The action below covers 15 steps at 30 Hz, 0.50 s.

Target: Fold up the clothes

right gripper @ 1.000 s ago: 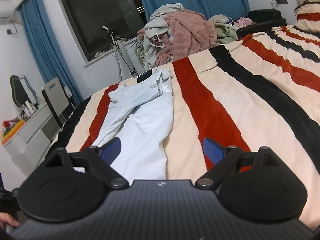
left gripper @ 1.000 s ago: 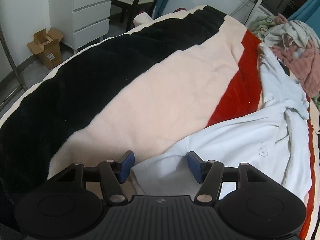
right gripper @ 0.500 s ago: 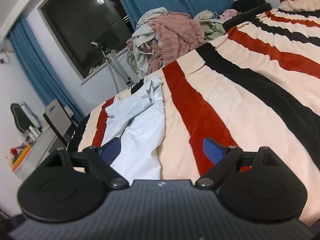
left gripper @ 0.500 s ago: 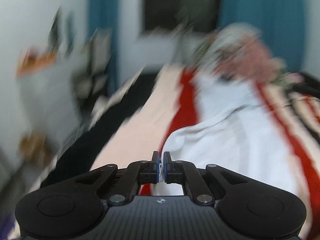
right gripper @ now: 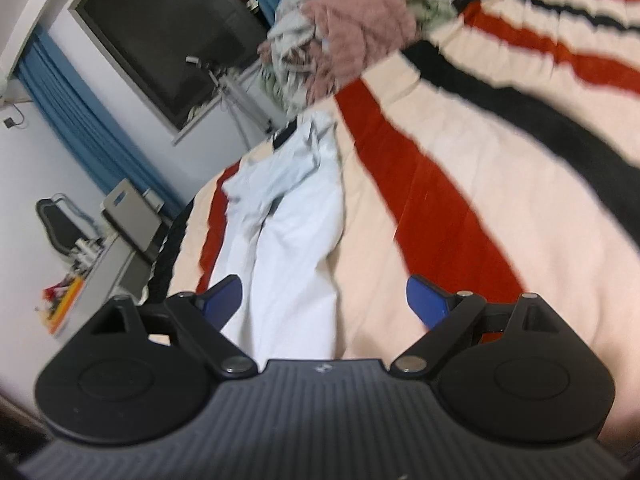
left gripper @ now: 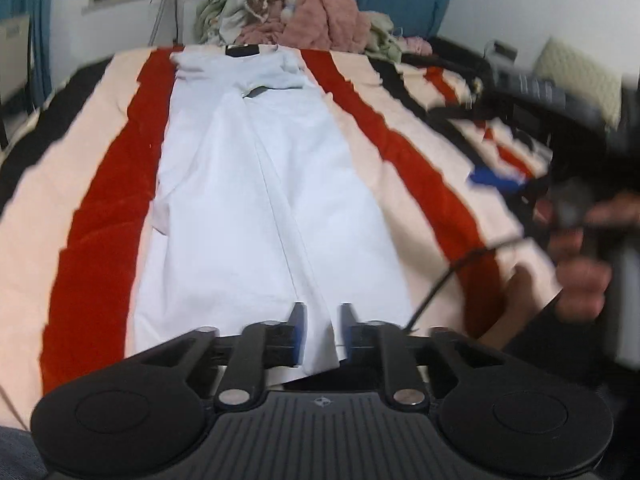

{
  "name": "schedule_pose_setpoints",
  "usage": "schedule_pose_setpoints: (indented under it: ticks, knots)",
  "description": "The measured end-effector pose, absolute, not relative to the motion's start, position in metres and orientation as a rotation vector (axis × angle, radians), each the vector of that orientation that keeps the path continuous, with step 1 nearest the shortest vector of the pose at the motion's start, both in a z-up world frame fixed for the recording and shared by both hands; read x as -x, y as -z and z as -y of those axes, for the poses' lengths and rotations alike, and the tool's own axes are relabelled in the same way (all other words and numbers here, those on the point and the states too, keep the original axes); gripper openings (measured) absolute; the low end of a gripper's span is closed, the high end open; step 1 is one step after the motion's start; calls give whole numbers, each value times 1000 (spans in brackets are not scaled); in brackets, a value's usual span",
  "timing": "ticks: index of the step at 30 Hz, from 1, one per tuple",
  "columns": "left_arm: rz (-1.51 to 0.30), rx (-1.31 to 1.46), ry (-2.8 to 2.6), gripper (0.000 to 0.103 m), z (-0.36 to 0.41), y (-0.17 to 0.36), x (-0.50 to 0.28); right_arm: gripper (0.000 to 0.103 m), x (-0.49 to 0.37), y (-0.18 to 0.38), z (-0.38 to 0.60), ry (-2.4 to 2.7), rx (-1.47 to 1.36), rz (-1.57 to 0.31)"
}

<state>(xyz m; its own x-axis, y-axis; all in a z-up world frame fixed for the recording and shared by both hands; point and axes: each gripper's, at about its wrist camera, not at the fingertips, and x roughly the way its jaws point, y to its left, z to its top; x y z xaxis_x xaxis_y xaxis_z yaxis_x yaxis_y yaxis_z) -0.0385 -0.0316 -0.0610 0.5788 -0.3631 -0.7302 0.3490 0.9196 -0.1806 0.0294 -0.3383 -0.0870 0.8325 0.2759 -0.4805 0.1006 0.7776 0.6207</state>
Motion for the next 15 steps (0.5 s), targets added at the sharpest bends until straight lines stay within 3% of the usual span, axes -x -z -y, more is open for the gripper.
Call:
schedule_pose_setpoints:
  ticks: [1,5,7,8,15]
  knots:
    - [-860,54,415,53,23,58,35,90,-31,91,338,-127,-705,-609]
    - [-871,220,378,62,-11,50,2,90,-39,107,331,-214,-766,-707]
    - [-878,328,326,69,-37,54,-15,78,-43,119,324,-216,-777,-770]
    - [-881,382,299,70,-50,56,-23,72,-45,126,322,-208,-784,-809]
    - [-1033,611,135,71,-91,101,-77,71,-51,155,316,-159,-844,-926]
